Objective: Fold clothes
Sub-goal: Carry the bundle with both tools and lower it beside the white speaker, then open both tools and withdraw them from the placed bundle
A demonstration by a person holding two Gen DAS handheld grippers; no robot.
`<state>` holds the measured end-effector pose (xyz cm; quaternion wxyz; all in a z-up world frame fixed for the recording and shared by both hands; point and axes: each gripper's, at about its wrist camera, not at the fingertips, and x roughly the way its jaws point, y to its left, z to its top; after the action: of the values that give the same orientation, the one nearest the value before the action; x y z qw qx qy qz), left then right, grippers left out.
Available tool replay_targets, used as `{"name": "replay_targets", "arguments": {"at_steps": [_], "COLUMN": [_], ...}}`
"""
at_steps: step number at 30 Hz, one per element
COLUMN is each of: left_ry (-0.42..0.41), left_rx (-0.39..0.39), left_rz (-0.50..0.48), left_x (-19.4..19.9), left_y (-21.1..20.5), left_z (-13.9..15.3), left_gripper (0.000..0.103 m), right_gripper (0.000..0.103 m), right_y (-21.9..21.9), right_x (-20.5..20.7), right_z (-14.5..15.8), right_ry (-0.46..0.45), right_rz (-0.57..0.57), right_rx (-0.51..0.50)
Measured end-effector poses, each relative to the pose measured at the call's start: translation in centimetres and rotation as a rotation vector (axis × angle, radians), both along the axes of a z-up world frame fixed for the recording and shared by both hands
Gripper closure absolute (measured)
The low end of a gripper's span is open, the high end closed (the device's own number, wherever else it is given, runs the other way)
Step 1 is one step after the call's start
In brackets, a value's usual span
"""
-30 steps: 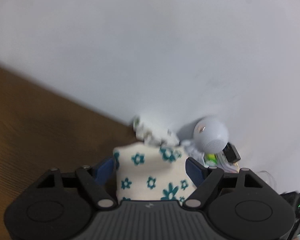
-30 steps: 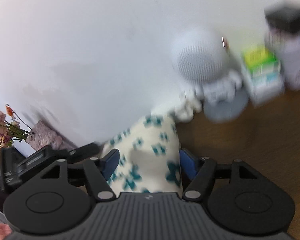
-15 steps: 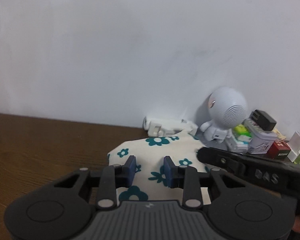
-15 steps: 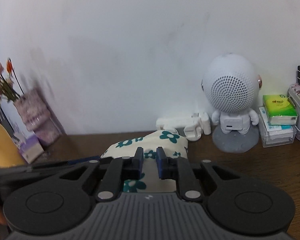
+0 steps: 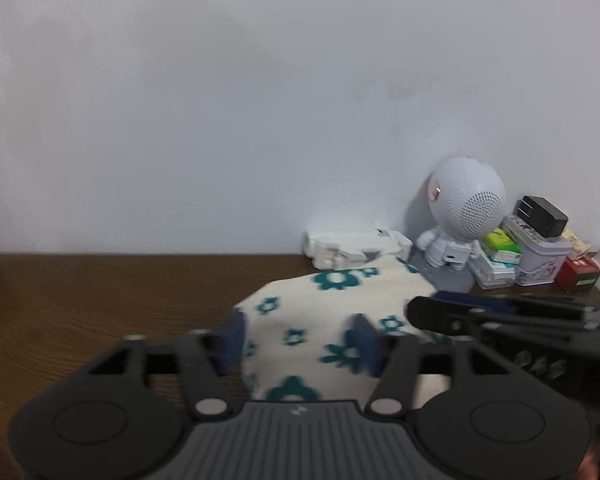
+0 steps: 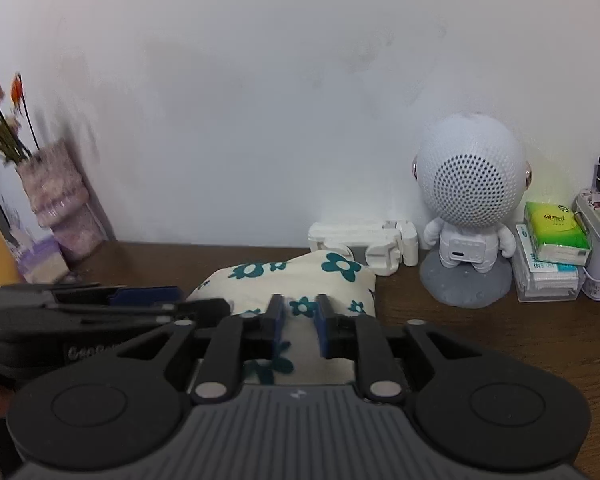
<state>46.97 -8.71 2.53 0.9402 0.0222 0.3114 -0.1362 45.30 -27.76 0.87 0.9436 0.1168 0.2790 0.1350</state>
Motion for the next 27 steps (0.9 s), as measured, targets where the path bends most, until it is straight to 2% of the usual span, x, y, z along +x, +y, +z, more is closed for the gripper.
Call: {"name": "replay_targets", "arguments": {"at_steps": [1,2,4,6,8,12,16,19,24,27], "left_ry": [-0.011,-0.018,-0.022,-0.009,0.008,0.052,0.054,0.059,0.056,0.048], "left_rx": [0.012,0.018,0.022,0.036,0.054,0.109,0.14,0.135,0.114,0.139], "left_rz": [0.017,0.032,0.056,0.066,0.076,0.094,0.1,0.082,0.078,0.104], "left_x": [-0.4,-0.8,-1.4,-1.9,-2.4,-3.1,-4.3,-5.5,-7.9,-9.8], "left_y": [0.3,0.7,1.2,1.4,1.6,1.1,1.0,1.2,1.6,1.7], "left_z": [0.4,0.7,1.4,2.0,2.6,3.0,3.2,3.4,3.7,3.6], "left_gripper": [0.027,0.017,0.008,0.006,0.0,0.0,0.0,0.0,0.0,0.0], "right_gripper": [0.048,0.041,0.021,0.013,0.0,0.0,0.0,0.0,0.0,0.0], "right_y": [-0.2,-0.3,-0.2,-0.1,0.0,0.2,0.6,0.9,0.7,1.0], "right_x": [-0.3,-0.6,-1.2,-1.8,-2.2,-2.7,-3.3,-3.8,-5.5,-7.1], "right_z": [0.4,0.9,1.8,2.6,3.2,4.1,4.4,4.7,5.3,6.0], "right_ry": [0.004,0.004,-0.004,-0.008,0.001,0.062,0.081,0.097,0.097,0.084], "right_rz": [0.001,-0.002,-0.017,-0.024,-0.021,-0.027,-0.039,-0.066,-0.067,-0.069], "right_rx": [0.014,0.013,-0.021,-0.042,-0.046,-0.04,-0.056,-0.083,-0.058,-0.084]}}
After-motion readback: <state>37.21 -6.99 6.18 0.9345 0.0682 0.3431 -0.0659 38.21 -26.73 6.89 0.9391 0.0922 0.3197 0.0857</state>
